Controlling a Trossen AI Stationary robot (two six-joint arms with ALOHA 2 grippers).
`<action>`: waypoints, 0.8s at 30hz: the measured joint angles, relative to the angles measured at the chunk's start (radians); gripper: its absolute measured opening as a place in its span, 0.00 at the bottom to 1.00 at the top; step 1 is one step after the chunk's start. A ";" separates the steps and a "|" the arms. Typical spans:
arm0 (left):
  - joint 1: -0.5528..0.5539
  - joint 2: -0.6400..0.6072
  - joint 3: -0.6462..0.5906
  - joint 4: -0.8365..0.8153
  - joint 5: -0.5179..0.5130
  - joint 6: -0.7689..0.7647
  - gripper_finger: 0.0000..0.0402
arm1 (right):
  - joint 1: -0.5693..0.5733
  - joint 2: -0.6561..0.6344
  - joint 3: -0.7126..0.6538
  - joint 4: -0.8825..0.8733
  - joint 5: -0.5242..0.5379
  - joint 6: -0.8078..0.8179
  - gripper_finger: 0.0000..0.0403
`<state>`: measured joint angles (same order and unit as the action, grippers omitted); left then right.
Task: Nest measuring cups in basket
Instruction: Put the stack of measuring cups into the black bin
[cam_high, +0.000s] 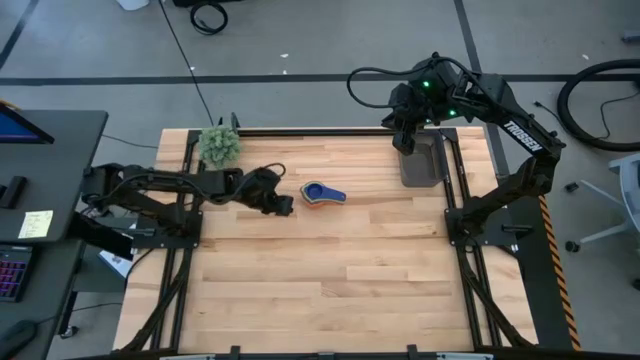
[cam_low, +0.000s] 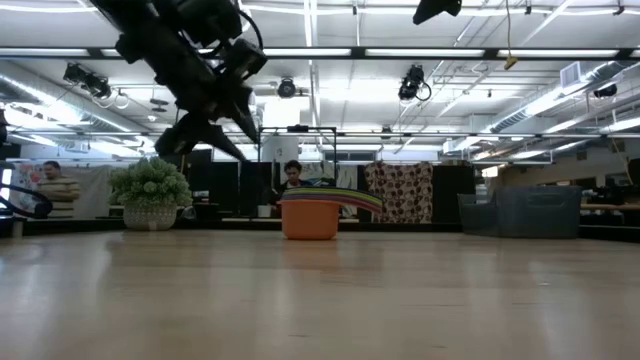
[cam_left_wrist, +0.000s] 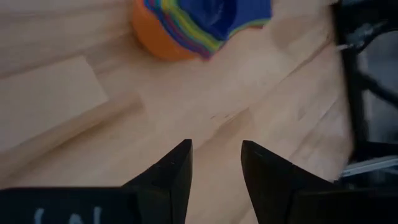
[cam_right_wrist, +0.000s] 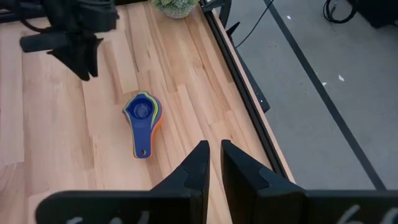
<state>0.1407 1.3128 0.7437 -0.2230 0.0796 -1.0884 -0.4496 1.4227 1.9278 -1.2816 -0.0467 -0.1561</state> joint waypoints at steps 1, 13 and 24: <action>-0.014 0.000 0.000 -0.004 -0.024 0.001 0.35 | 0.000 0.000 0.000 -0.002 0.000 -0.012 0.11; -0.045 0.005 0.000 -0.013 -0.063 0.034 0.35 | 0.055 0.000 0.000 -0.008 -0.006 -0.109 0.26; -0.042 0.005 0.000 -0.014 -0.068 0.083 0.35 | 0.125 -0.001 -0.106 0.053 -0.043 -0.082 0.45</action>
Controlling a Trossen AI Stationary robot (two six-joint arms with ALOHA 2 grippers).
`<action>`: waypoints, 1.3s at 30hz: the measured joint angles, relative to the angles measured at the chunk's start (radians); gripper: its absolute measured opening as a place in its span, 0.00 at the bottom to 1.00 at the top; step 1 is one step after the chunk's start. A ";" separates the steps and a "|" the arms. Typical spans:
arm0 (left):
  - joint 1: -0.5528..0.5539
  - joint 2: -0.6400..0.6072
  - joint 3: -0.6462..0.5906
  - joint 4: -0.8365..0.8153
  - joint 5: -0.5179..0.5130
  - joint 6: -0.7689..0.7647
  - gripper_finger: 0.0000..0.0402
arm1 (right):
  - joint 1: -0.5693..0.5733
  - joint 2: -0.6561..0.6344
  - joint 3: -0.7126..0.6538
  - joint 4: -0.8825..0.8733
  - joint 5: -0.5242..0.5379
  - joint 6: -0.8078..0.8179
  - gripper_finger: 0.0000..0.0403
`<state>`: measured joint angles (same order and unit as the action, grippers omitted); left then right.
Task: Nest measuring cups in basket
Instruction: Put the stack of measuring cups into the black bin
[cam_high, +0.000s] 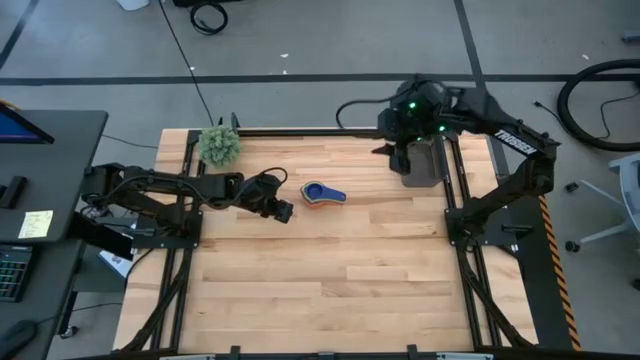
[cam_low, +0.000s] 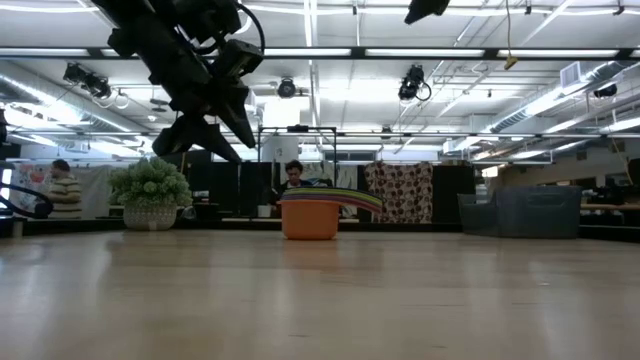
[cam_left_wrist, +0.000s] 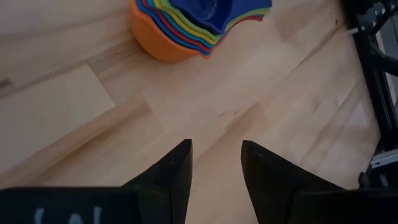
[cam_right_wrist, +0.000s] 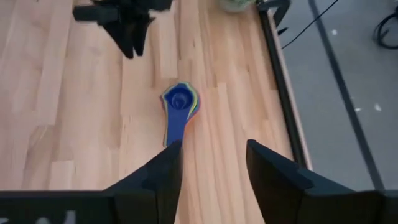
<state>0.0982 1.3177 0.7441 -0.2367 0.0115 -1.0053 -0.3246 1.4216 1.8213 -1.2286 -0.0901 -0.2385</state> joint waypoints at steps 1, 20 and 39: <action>0.000 0.000 0.000 0.000 0.000 0.003 0.35 | 0.005 0.000 -0.029 0.019 0.000 0.000 0.46; 0.007 -0.032 0.000 -0.005 0.098 0.051 0.35 | 0.060 0.002 -0.368 0.319 -0.078 0.184 0.47; 0.007 -0.149 0.000 -0.001 0.105 0.075 0.35 | 0.182 0.001 -0.526 0.668 -0.104 0.137 0.51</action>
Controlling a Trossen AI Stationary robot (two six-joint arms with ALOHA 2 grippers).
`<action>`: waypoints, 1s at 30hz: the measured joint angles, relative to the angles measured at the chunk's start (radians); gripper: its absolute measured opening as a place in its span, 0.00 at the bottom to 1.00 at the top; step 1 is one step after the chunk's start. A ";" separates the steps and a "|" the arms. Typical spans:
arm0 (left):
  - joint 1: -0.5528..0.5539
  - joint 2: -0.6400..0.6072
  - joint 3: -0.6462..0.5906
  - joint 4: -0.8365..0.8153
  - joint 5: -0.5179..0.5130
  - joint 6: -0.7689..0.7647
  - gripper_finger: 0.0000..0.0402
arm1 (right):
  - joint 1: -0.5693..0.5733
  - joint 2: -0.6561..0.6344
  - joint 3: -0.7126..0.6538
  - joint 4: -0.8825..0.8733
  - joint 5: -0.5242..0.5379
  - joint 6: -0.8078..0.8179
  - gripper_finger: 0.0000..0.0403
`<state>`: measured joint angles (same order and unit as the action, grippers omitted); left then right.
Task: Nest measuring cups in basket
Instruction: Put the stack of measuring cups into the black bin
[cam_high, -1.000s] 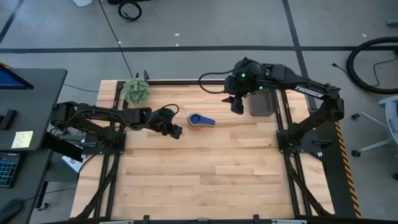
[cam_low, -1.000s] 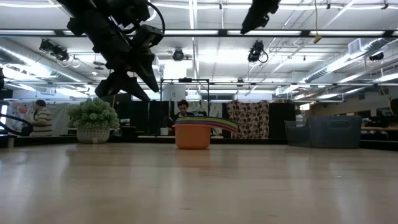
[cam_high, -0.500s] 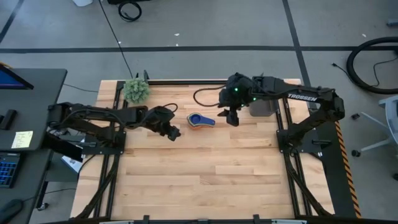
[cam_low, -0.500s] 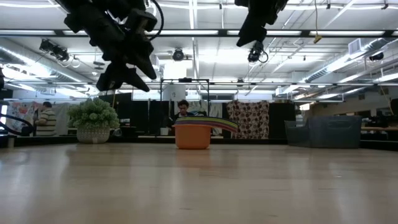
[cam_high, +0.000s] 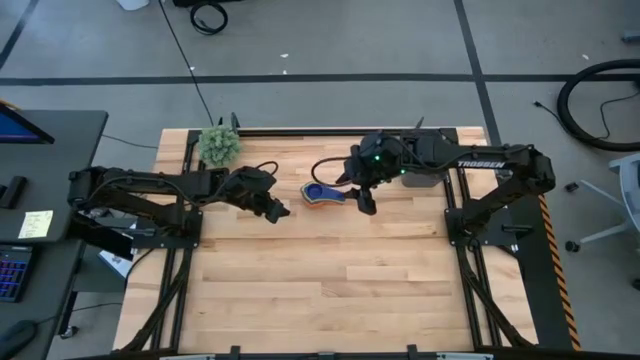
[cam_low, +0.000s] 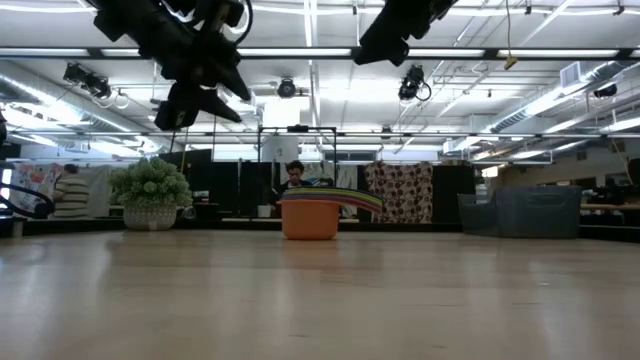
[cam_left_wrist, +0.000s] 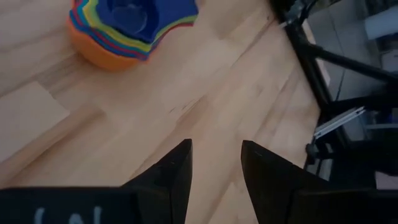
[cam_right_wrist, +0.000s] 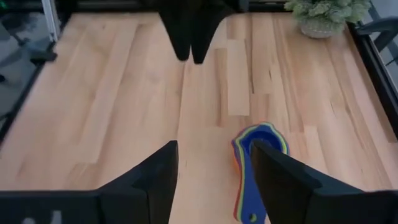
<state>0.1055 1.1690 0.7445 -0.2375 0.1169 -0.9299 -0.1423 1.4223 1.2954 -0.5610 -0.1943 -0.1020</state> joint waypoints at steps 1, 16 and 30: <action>0.000 0.000 0.000 -0.003 0.000 -0.001 0.35 | 0.006 0.000 -0.004 0.000 0.013 -0.009 0.52; 0.000 -0.008 0.000 0.000 -0.010 0.007 0.35 | 0.065 0.000 -0.031 0.112 0.142 -0.131 0.64; 0.000 -0.071 0.000 -0.009 -0.016 0.027 0.35 | 0.065 0.000 -0.031 0.234 0.147 -0.074 0.64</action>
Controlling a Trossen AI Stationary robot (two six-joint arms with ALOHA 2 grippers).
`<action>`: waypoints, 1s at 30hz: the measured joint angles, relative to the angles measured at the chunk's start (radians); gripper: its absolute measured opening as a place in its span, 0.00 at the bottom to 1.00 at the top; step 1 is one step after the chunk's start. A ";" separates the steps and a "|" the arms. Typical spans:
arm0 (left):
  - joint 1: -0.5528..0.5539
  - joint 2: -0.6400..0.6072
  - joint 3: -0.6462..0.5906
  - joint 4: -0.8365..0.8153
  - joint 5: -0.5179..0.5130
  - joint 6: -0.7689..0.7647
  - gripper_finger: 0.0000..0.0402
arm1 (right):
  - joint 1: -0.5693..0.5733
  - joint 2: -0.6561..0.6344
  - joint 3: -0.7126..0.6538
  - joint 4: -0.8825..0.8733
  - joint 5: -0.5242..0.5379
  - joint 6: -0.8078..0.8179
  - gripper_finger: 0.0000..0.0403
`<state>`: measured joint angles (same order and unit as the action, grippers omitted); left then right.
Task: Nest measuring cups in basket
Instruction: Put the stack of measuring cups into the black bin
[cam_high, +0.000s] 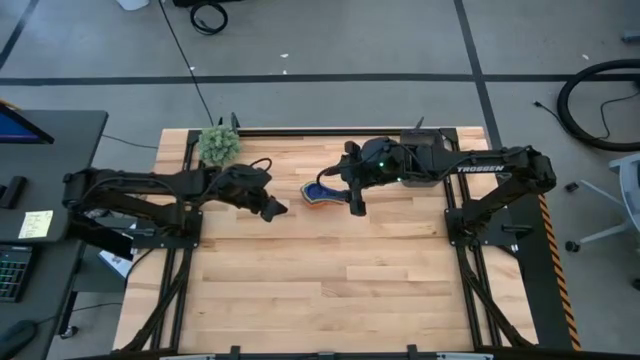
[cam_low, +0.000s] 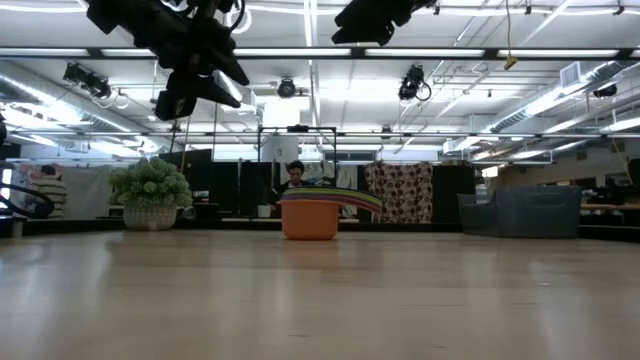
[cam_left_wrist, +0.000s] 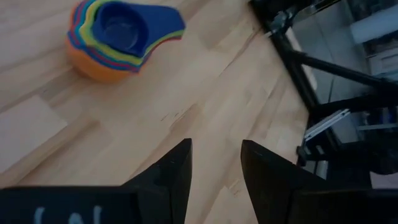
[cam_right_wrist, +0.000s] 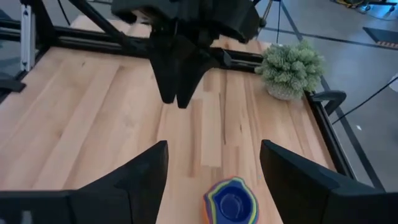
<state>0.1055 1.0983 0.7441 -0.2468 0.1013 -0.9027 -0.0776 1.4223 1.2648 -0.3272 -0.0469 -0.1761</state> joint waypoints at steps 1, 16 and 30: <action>0.000 -0.005 0.000 0.006 -0.001 0.000 0.35 | 0.001 0.000 0.000 -0.002 0.006 -0.003 0.64; -0.001 -0.132 0.000 -0.061 -0.044 0.148 0.35 | 0.143 0.242 0.028 0.068 0.448 -0.052 0.64; 0.074 -0.001 -0.001 -0.235 -0.228 0.235 0.35 | 0.195 0.411 0.105 -0.086 0.273 0.442 0.64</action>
<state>0.1796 1.0971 0.7426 -0.4817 -0.1268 -0.6681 0.1177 1.8336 1.3697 -0.4131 0.2266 0.2663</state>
